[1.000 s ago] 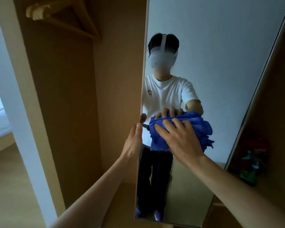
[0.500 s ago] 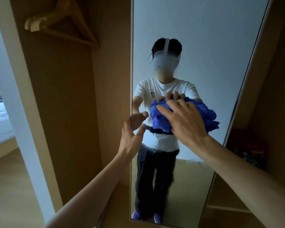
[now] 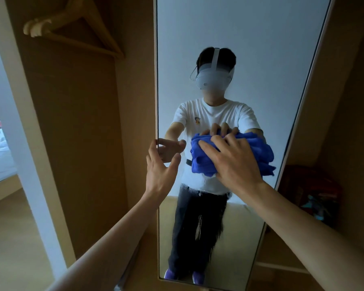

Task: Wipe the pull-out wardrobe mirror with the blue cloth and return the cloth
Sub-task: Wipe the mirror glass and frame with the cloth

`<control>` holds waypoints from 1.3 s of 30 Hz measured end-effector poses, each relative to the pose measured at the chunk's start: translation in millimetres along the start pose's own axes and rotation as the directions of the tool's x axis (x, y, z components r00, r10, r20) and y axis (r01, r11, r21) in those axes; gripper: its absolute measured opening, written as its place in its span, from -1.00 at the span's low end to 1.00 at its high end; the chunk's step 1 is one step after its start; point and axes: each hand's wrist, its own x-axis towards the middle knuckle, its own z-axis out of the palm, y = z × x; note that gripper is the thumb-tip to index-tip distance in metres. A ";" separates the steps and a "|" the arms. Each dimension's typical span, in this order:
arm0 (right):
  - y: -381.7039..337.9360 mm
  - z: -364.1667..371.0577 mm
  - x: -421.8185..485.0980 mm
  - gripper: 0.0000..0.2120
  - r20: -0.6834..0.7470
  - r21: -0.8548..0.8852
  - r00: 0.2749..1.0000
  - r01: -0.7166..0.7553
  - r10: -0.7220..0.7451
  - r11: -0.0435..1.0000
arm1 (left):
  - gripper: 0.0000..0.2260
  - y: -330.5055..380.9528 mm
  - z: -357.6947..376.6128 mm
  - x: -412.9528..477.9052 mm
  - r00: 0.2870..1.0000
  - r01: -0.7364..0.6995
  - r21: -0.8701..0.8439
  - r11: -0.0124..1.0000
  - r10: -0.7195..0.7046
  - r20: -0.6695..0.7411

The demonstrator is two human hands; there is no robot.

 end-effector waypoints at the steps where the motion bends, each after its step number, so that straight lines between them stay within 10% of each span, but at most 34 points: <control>1: -2.5 5.1 -6.7 -0.44 0.014 0.009 1.000 0.004 -0.004 1.000 | -0.33 -2.6 0.8 -0.5 1.000 -0.008 0.006 1.000 0.008 -0.010; 39: 42.5 17.0 -69.8 -0.55 0.121 0.020 0.992 0.042 -0.044 0.999 | -0.20 -14.2 17.2 -18.3 0.998 0.014 0.220 0.976 -0.002 -0.057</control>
